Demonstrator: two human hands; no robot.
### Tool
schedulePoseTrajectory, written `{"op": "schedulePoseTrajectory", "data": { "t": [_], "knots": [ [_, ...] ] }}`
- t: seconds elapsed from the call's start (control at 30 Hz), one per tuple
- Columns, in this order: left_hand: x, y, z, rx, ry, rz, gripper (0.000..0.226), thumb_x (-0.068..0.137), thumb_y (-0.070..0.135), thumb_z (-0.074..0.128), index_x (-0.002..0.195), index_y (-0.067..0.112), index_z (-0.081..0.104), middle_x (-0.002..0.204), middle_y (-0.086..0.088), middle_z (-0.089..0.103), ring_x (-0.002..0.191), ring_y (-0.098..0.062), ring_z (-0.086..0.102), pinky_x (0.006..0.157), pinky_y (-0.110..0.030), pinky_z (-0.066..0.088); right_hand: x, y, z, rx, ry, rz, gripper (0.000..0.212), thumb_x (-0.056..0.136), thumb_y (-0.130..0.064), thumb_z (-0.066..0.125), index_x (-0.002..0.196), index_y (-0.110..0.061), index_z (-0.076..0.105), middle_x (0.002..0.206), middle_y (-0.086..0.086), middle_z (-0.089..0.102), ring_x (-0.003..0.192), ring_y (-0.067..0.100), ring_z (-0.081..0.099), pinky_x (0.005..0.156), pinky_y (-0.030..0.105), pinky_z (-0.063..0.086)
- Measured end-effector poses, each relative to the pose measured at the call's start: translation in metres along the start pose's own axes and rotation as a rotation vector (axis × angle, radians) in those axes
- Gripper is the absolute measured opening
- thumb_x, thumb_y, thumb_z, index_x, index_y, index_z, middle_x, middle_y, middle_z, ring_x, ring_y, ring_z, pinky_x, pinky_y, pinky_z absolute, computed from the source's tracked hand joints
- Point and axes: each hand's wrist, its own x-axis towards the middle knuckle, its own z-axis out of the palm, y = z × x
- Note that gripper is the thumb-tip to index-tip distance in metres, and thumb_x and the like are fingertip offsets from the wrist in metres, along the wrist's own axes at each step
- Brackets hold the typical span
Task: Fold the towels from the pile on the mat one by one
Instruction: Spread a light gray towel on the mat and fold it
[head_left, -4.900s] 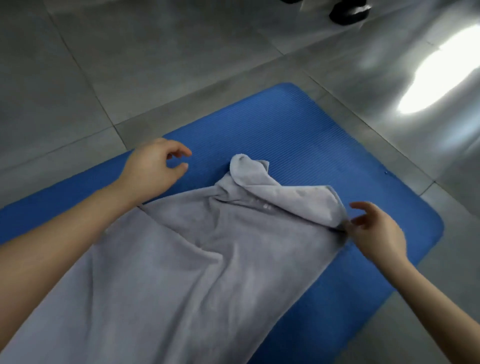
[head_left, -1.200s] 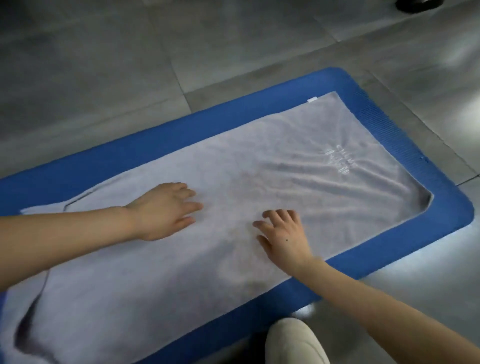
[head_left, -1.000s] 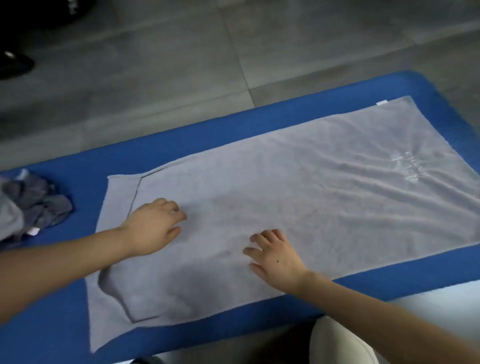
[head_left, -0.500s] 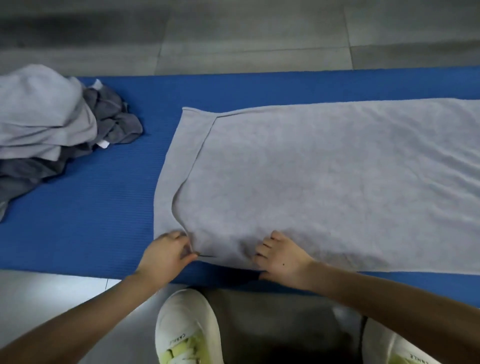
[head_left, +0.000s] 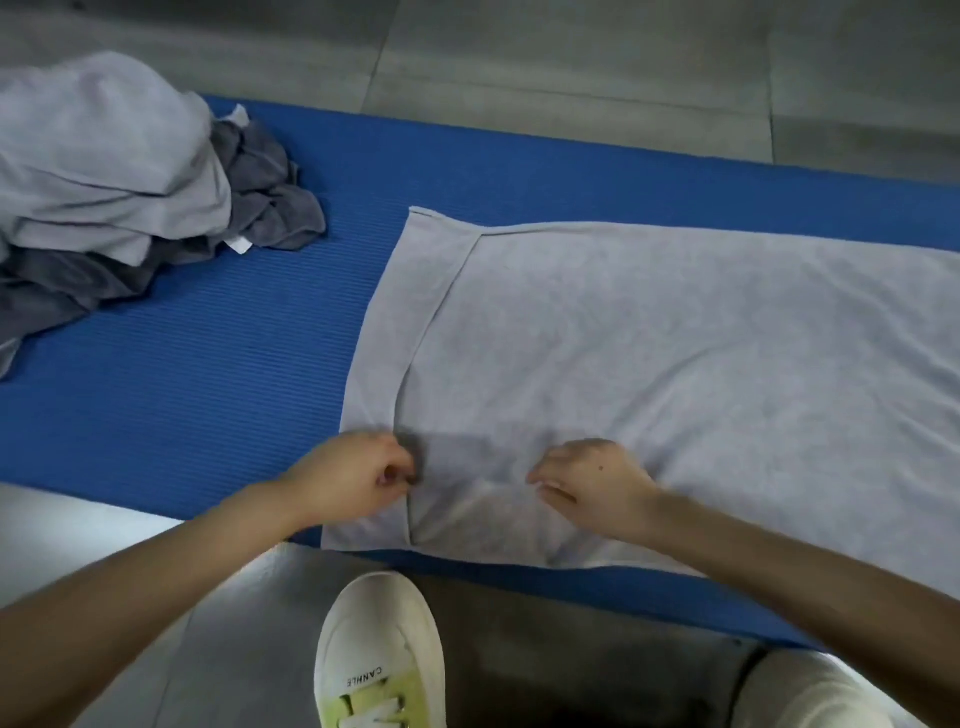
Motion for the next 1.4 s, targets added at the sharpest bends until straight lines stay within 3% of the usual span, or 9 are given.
{"op": "schedulePoseTrajectory", "data": {
  "t": [0.13, 0.27, 0.4, 0.53, 0.73, 0.93, 1.13, 1.27, 1.4],
  "knots": [
    [0.052, -0.019, -0.045, -0.036, 0.443, -0.091, 0.012, 0.086, 0.016, 0.061, 0.086, 0.007, 0.070, 0.084, -0.011, 0.064, 0.078, -0.029, 0.060, 0.068, -0.031, 0.044, 0.061, 0.022, -0.033, 0.055, 0.156, 0.184, 0.020, 0.080, -0.025, 0.054, 0.078, -0.017, 0.072, 0.072, 0.000, 0.069, 0.066, 0.022, 0.066, 0.057, 0.023, 0.050],
    [0.116, -0.038, -0.084, 0.111, 0.594, -0.046, 0.012, 0.084, 0.007, 0.061, 0.081, 0.001, 0.070, 0.078, -0.018, 0.061, 0.076, -0.037, 0.056, 0.066, -0.040, 0.047, 0.119, 0.050, -0.053, 0.020, 0.139, 0.336, 0.019, 0.089, -0.018, 0.055, 0.088, -0.011, 0.072, 0.084, 0.007, 0.070, 0.081, 0.030, 0.063, 0.066, 0.033, 0.048],
    [0.177, -0.059, -0.113, 0.303, 0.613, -0.048, 0.024, 0.090, 0.010, 0.052, 0.108, 0.012, 0.067, 0.103, -0.011, 0.062, 0.098, -0.033, 0.049, 0.080, -0.039, 0.035, 0.172, 0.080, -0.061, -0.156, 0.175, 0.404, 0.024, 0.093, -0.021, 0.046, 0.091, -0.011, 0.068, 0.092, 0.007, 0.066, 0.090, 0.028, 0.055, 0.067, 0.031, 0.038],
    [0.219, -0.073, -0.130, 0.334, 0.578, -0.014, 0.030, 0.094, 0.028, 0.050, 0.122, 0.024, 0.059, 0.114, 0.001, 0.058, 0.106, -0.024, 0.043, 0.089, -0.033, 0.025, 0.216, 0.116, -0.063, -0.275, 0.126, 0.495, 0.030, 0.096, -0.026, 0.045, 0.121, -0.016, 0.059, 0.114, 0.008, 0.059, 0.110, 0.029, 0.047, 0.091, 0.036, 0.034],
    [0.245, -0.080, -0.137, 0.269, 0.483, 0.056, 0.020, 0.090, 0.040, 0.055, 0.100, 0.027, 0.065, 0.099, 0.009, 0.064, 0.095, -0.015, 0.048, 0.091, -0.032, 0.022, 0.234, 0.149, -0.069, -0.232, 0.029, 0.443, 0.024, 0.091, -0.035, 0.056, 0.108, -0.021, 0.067, 0.104, 0.004, 0.063, 0.105, 0.026, 0.050, 0.091, 0.034, 0.032],
    [0.260, -0.089, -0.158, -0.394, 0.436, -0.191, 0.012, 0.086, 0.044, 0.059, 0.085, 0.032, 0.063, 0.092, 0.016, 0.061, 0.101, -0.013, 0.057, 0.101, -0.042, 0.035, 0.250, 0.166, -0.089, 0.079, 0.061, 0.558, 0.023, 0.085, -0.041, 0.065, 0.100, -0.025, 0.073, 0.097, -0.004, 0.071, 0.095, 0.017, 0.061, 0.082, 0.030, 0.044],
    [0.266, -0.073, -0.133, -0.059, 0.682, -0.325, 0.026, 0.086, 0.041, 0.058, 0.106, 0.025, 0.064, 0.109, -0.005, 0.056, 0.107, -0.026, 0.048, 0.093, -0.039, 0.026, 0.254, 0.155, -0.060, -0.239, 0.194, 0.612, 0.025, 0.091, -0.036, 0.055, 0.108, -0.021, 0.066, 0.107, 0.006, 0.061, 0.106, 0.028, 0.050, 0.095, 0.038, 0.028],
    [0.225, -0.060, -0.109, 0.080, 0.935, -0.299, 0.021, 0.078, 0.033, 0.062, 0.078, 0.012, 0.065, 0.079, -0.010, 0.062, 0.073, -0.031, 0.056, 0.067, -0.034, 0.031, 0.232, 0.135, -0.053, -0.377, 0.308, 0.531, 0.028, 0.085, -0.025, 0.060, 0.110, -0.012, 0.065, 0.101, 0.012, 0.062, 0.096, 0.035, 0.053, 0.087, 0.042, 0.031],
    [0.170, -0.036, -0.067, 0.179, 0.735, -0.217, 0.028, 0.071, 0.034, 0.057, 0.053, 0.012, 0.054, 0.048, -0.007, 0.055, 0.037, -0.025, 0.048, 0.048, -0.023, 0.030, 0.196, 0.114, -0.042, -0.379, 0.351, 0.408, 0.024, 0.071, -0.014, 0.068, 0.094, -0.011, 0.070, 0.085, 0.010, 0.065, 0.076, 0.033, 0.058, 0.075, 0.040, 0.037]
  ]
}}
